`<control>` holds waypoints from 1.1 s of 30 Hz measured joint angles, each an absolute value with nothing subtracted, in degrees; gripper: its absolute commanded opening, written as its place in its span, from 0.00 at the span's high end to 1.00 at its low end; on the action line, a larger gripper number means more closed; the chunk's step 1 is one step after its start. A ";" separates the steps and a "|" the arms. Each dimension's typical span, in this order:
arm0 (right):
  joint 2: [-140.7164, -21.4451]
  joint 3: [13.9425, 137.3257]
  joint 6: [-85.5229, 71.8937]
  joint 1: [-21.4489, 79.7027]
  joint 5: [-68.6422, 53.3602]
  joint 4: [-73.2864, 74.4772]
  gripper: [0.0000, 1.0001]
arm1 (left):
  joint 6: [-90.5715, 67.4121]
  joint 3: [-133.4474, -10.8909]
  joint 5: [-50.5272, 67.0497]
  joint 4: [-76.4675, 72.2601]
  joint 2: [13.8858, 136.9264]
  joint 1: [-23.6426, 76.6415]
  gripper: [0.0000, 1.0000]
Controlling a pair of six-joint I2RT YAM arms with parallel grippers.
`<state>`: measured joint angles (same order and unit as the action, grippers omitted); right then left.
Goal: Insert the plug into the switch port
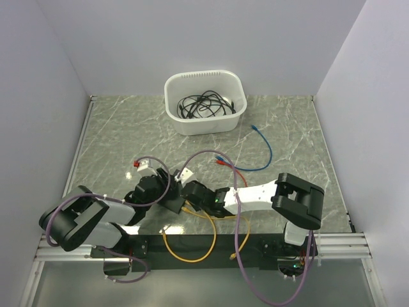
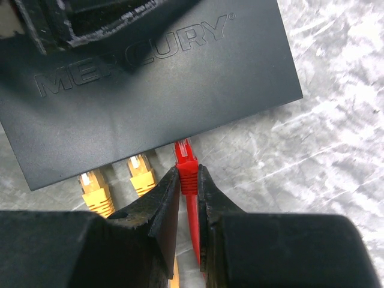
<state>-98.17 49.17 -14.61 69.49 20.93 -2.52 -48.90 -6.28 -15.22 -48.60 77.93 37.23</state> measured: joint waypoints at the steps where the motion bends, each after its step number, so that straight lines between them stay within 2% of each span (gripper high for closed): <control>1: -98.17 49.17 -13.63 69.41 20.88 -2.90 1.00 | -48.66 -6.42 -15.62 -48.62 78.19 37.36 0.47; 18: -97.69 43.99 -3.42 66.87 16.10 -14.63 1.00 | -45.41 -7.42 -21.93 -51.07 81.32 40.40 0.48; 33: -94.04 41.17 -3.73 65.23 2.74 -16.08 1.00 | -41.60 -7.62 -21.06 -51.48 81.54 41.28 0.48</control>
